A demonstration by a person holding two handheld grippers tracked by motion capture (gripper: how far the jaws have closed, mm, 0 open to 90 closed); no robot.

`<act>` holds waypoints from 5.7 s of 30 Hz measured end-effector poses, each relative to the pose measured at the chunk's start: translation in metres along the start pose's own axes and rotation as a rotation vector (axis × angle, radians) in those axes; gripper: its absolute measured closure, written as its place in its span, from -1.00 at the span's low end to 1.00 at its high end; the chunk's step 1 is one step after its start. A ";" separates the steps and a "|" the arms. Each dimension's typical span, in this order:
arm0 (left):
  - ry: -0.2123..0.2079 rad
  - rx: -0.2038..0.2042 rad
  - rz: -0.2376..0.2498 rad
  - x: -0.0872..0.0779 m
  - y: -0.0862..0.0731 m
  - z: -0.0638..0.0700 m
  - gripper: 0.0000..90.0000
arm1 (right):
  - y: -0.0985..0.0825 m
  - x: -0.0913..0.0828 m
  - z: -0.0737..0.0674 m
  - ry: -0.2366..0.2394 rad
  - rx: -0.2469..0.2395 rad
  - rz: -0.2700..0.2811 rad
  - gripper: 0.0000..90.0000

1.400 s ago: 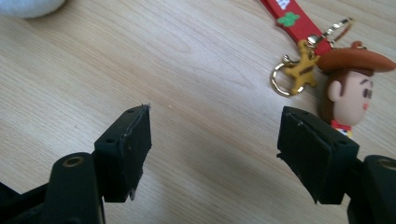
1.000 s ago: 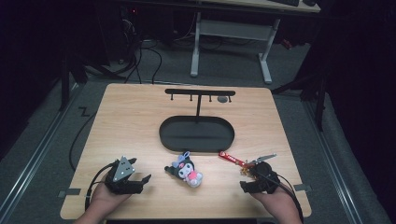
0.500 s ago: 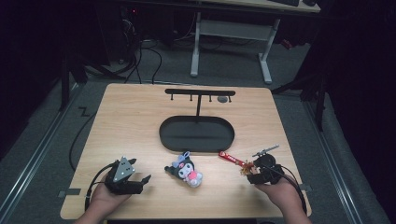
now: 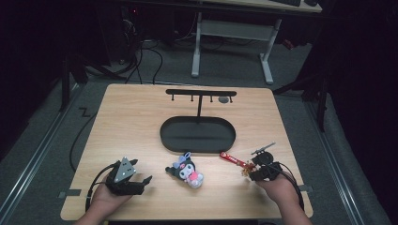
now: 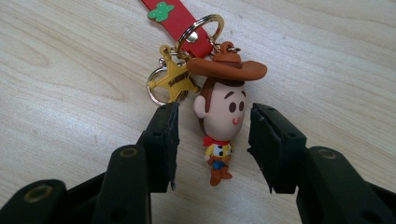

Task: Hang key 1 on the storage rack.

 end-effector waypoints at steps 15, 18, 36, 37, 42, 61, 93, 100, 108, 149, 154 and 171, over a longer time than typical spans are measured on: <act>-0.005 0.001 -0.005 -0.002 -0.001 0.000 -0.58 | 0.004 0.011 0.003 -0.007 -0.014 -0.049 0.39; -0.007 0.000 -0.003 -0.002 -0.001 0.000 -0.58 | 0.004 0.013 0.005 0.004 -0.006 -0.053 0.41; -0.014 0.005 -0.005 -0.003 -0.001 0.003 -0.56 | 0.004 0.015 0.008 0.054 0.016 -0.050 0.44; -0.013 0.007 -0.002 -0.003 0.000 0.003 -0.56 | 0.004 0.015 0.008 0.053 0.014 -0.050 0.44; -0.024 0.026 -0.014 0.004 0.001 0.008 -0.56 | 0.003 0.015 0.007 0.054 0.023 -0.039 0.46; -0.024 0.030 -0.027 0.006 -0.002 0.009 -0.55 | 0.008 -0.006 0.006 0.063 -0.009 -0.034 0.47; -0.022 0.030 -0.021 0.004 -0.001 0.008 -0.55 | 0.038 -0.097 -0.022 0.093 -0.078 0.044 0.48; -0.023 0.032 -0.021 0.004 -0.001 0.007 -0.55 | 0.046 -0.115 -0.024 0.092 -0.083 0.056 0.48; -0.023 0.033 -0.017 0.003 0.000 0.007 -0.55 | 0.054 -0.133 -0.024 0.078 -0.091 0.077 0.48; -0.041 0.024 -0.002 0.002 0.001 0.007 -0.55 | 0.140 -0.146 -0.016 0.067 -0.055 0.131 0.48; -0.043 0.021 0.000 0.002 0.002 0.008 -0.55 | 0.154 -0.145 -0.014 0.061 -0.045 0.141 0.48; -0.049 0.026 0.000 0.004 0.003 0.008 -0.54 | 0.187 -0.138 -0.011 0.067 -0.017 0.186 0.48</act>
Point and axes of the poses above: each handheld gripper's, and its own axes: x roughly forward along the jaws, y roughly out of its top, z roughly to its right, the point moved 10 cm from there along x, roughly forward along the jaws, and after that the axes turned 2 degrees about y, right-handed, at the moved point
